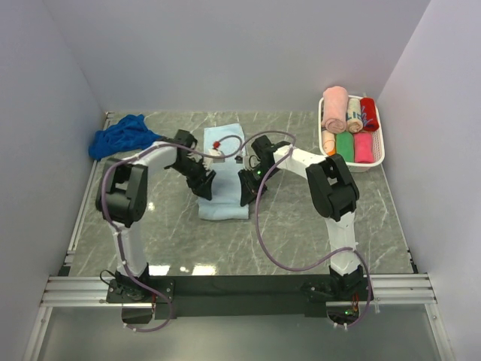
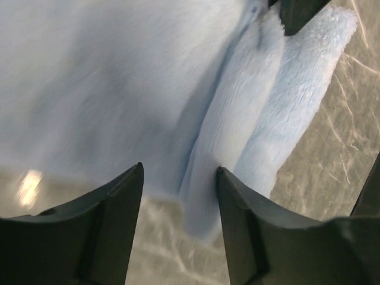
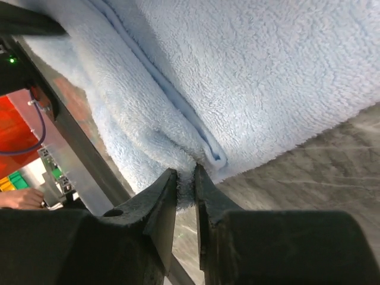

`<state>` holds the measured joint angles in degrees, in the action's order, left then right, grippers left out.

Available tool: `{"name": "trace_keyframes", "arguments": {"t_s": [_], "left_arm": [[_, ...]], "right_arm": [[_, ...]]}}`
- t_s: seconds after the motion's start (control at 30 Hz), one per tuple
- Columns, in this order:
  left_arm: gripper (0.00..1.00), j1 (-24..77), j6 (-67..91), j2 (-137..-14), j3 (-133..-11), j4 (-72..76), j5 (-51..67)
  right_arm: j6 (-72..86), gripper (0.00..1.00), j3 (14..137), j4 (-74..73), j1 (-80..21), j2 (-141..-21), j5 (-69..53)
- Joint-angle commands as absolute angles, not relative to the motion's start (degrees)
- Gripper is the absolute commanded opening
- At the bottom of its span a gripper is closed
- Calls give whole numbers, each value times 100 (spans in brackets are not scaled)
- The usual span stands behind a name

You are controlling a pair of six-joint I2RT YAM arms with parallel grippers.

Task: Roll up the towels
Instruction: Roll the towel

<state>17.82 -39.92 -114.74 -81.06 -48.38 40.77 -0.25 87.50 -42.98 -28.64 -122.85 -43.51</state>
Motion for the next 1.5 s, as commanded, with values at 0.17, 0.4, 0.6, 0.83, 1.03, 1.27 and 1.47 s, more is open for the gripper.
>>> {"name": "trace_keyframes", "arguments": {"t_s": [0.17, 0.4, 0.6, 0.83, 1.03, 1.27, 1.47], "left_arm": [[73, 1476, -4130, -8837, -6453, -3438, 3896], [76, 2723, -4693, -8034, -4897, -1979, 2409], [75, 3357, -4579, -8463, -4623, -1215, 1785], [70, 3507, -5139, -8920, -4526, -1219, 1677], [30, 3472, -5248, -9807, -5402, -3012, 2205], [7, 3059, -5107, -10650, -6432, -4909, 3338], [6, 2646, -5036, -11669, -7504, -6019, 3840]], "right_arm": [[-61, 23, 9087, -4165, -2909, -12577, -4034], [-211, 23, 9272, -4315, -2953, -12709, -3938], [-229, 23, 9141, -4307, -2997, -12691, -3929], [-220, 24, 9211, -4324, -2997, -12762, -3894], [-202, 29, 9212, -4324, -2787, -12675, -3990], [-377, 55, 8246, -3343, -1998, -11112, -3552], [-1202, 64, 7454, -3146, -1196, -9345, -3349]]}}
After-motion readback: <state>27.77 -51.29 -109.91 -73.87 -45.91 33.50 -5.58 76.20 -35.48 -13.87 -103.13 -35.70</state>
